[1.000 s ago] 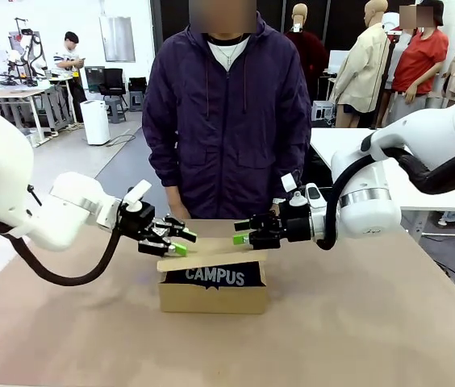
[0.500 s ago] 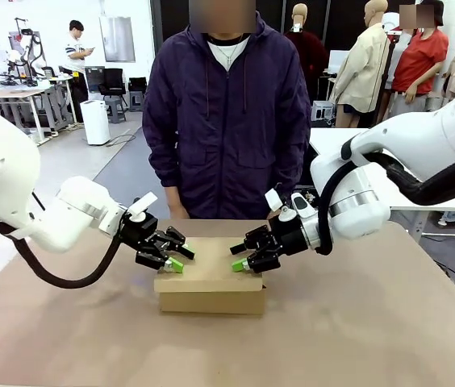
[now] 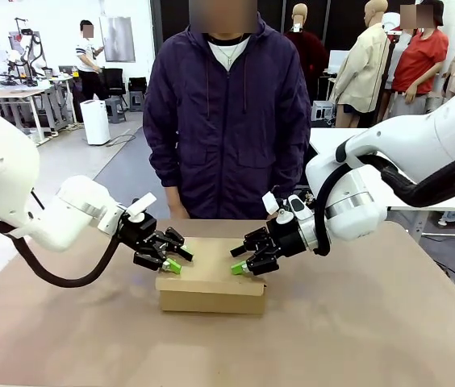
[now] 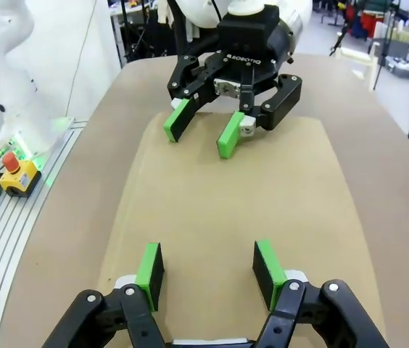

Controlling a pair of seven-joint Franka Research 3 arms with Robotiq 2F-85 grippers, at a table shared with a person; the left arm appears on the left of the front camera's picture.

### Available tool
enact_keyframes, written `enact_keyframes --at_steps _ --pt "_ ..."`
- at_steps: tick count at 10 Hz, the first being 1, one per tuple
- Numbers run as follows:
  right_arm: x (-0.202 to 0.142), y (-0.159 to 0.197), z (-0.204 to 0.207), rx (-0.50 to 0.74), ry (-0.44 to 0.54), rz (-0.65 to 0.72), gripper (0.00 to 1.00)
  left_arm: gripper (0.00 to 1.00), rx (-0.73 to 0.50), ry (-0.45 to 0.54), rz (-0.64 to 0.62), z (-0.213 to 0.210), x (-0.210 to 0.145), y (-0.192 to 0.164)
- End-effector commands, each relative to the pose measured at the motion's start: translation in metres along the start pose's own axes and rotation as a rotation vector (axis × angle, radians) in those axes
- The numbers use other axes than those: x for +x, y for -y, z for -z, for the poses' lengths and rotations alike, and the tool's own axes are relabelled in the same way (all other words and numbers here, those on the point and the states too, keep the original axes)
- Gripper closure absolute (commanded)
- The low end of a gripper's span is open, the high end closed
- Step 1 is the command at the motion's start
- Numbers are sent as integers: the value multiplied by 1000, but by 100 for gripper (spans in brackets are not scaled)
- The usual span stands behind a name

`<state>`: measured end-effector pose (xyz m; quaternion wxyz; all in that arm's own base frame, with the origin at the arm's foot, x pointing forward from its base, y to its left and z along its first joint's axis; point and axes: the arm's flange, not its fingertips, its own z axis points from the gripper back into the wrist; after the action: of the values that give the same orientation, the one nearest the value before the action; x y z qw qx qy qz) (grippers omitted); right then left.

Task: Pack the items into the box.
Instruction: Close the Mailer Box.

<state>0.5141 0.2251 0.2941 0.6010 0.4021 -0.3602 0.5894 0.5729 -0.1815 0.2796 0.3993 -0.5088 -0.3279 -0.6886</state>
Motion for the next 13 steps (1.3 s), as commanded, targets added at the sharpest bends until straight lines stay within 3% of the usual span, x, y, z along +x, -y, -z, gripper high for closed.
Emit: enact_keyframes --at_steps 1,3,5,6,7,9,10,11,13 --pt "10 5 -10 -11 -1 3 32 45 23 47 63 -15 15 3" --pt "44 -1 -52 -44 76 29 32 45 113 79 32 -46 54 16" --pt "60 -13 -102 -71 155 179 32 45 137 118 -42 -79 87 38" --pt "61 -24 -135 -77 217 250 32 45 94 165 -114 -100 99 55" --pt "58 -36 -176 -79 306 362 32 45 174 199 -245 -132 112 77" --pt "33 -62 -250 -118 421 582 32 45 442 374 -417 -196 118 116" --pt "12 -79 -283 -149 476 679 32 45 557 440 -435 -228 110 140" --pt "-14 -95 -310 -184 531 780 32 45 636 511 -445 -257 98 165" --pt "-42 -108 -327 -223 583 840 32 45 717 543 -489 -286 76 180"
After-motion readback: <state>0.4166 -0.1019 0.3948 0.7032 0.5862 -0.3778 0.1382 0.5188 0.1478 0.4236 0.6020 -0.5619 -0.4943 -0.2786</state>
